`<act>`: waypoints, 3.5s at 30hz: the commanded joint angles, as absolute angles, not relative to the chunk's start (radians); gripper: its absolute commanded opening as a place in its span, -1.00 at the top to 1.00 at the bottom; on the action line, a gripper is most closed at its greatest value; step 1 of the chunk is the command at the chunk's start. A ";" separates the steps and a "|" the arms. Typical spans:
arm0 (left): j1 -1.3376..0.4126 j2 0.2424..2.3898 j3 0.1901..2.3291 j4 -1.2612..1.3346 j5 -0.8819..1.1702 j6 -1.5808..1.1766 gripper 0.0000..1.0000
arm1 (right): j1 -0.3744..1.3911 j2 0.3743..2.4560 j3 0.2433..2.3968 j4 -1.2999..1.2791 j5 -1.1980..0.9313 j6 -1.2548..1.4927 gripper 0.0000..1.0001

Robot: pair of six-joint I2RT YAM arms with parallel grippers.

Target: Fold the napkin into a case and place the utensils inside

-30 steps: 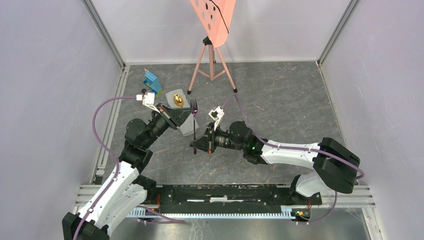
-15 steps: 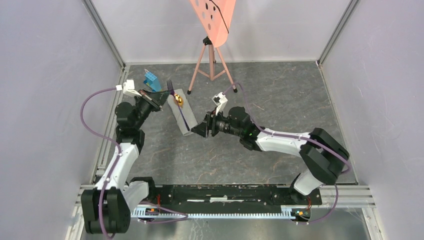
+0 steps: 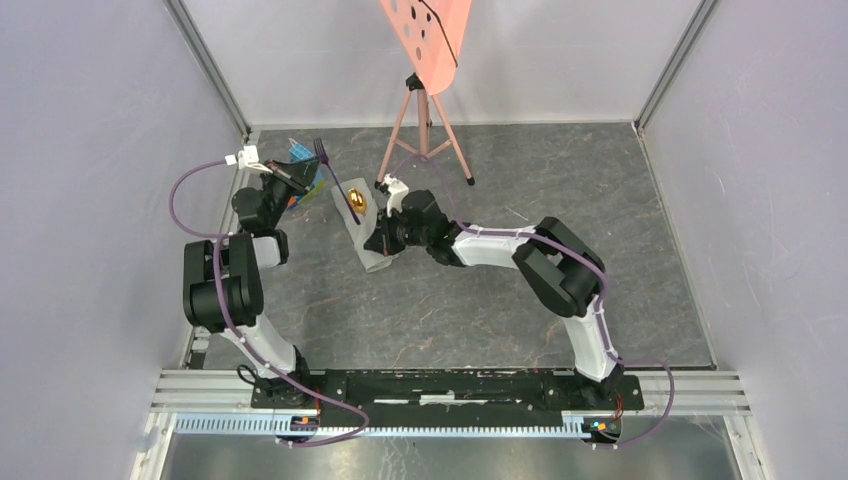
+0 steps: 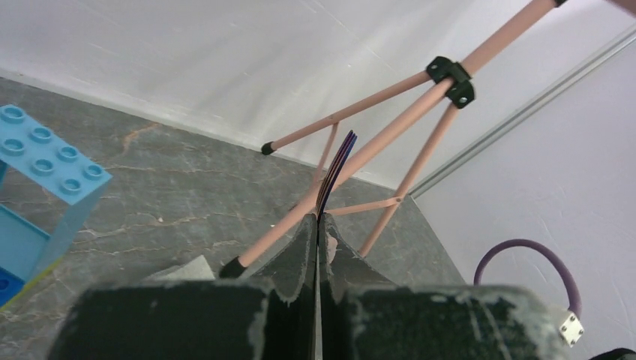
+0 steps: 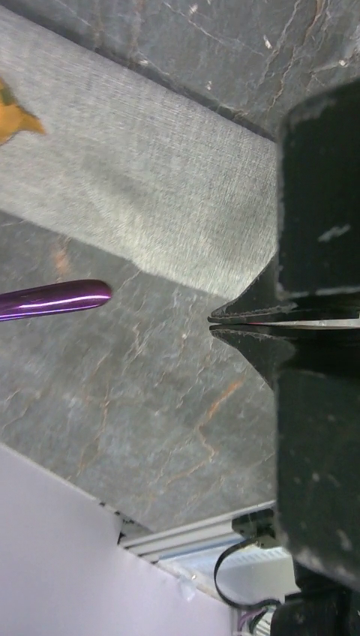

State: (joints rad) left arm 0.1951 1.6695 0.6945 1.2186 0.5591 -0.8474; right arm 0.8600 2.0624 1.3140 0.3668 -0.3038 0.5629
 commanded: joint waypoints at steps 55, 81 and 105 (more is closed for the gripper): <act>0.203 1.991 0.807 1.420 0.561 -0.739 0.95 | 0.823 2.156 1.281 0.408 -0.325 0.637 1.00; 0.177 1.883 0.738 1.116 0.467 -0.786 0.95 | 0.823 2.175 1.283 0.400 -0.301 0.642 1.00; 0.137 1.887 0.675 0.996 0.524 -0.912 0.95 | 0.824 2.189 1.303 0.391 -0.306 0.646 1.00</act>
State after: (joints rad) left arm 0.1532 1.8969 0.6914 0.9413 0.4816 -0.8494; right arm 0.8227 2.1746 1.2800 0.3763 -0.3130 0.6476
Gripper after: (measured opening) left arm 0.033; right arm 0.004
